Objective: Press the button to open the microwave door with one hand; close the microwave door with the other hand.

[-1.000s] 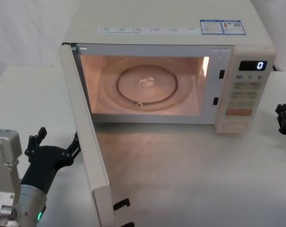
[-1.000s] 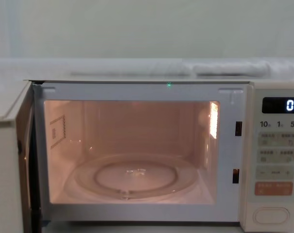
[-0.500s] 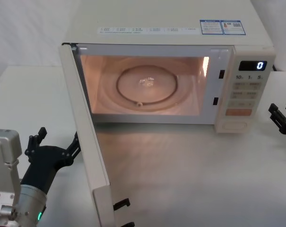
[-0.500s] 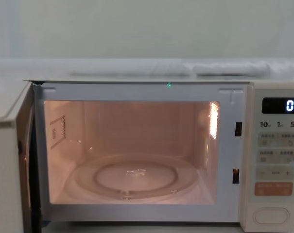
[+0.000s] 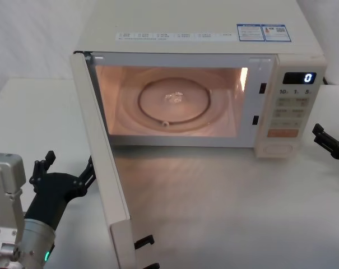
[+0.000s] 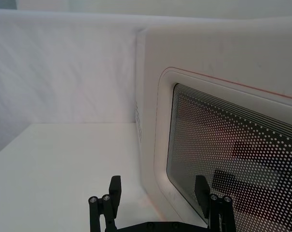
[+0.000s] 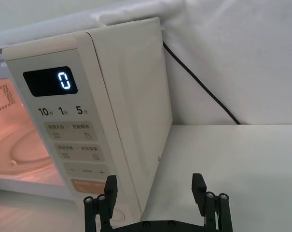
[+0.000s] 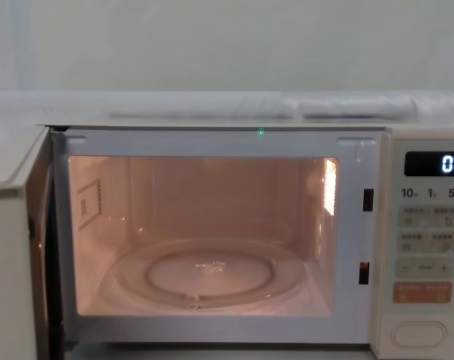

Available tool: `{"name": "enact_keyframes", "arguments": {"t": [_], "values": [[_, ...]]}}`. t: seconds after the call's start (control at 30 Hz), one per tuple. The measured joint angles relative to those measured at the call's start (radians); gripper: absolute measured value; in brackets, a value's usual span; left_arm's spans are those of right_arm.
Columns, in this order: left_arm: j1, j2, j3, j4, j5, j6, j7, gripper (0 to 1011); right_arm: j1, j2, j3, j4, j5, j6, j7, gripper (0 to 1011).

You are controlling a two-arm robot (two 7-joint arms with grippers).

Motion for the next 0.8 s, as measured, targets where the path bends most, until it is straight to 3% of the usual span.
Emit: {"name": "enact_keyframes", "arguments": {"t": [0.8], "values": [[0.000,0.000,0.000,0.000,0.000,0.000,0.000,1001,0.000,0.000,0.000,0.000,0.000,0.000,0.000,1002]]}}
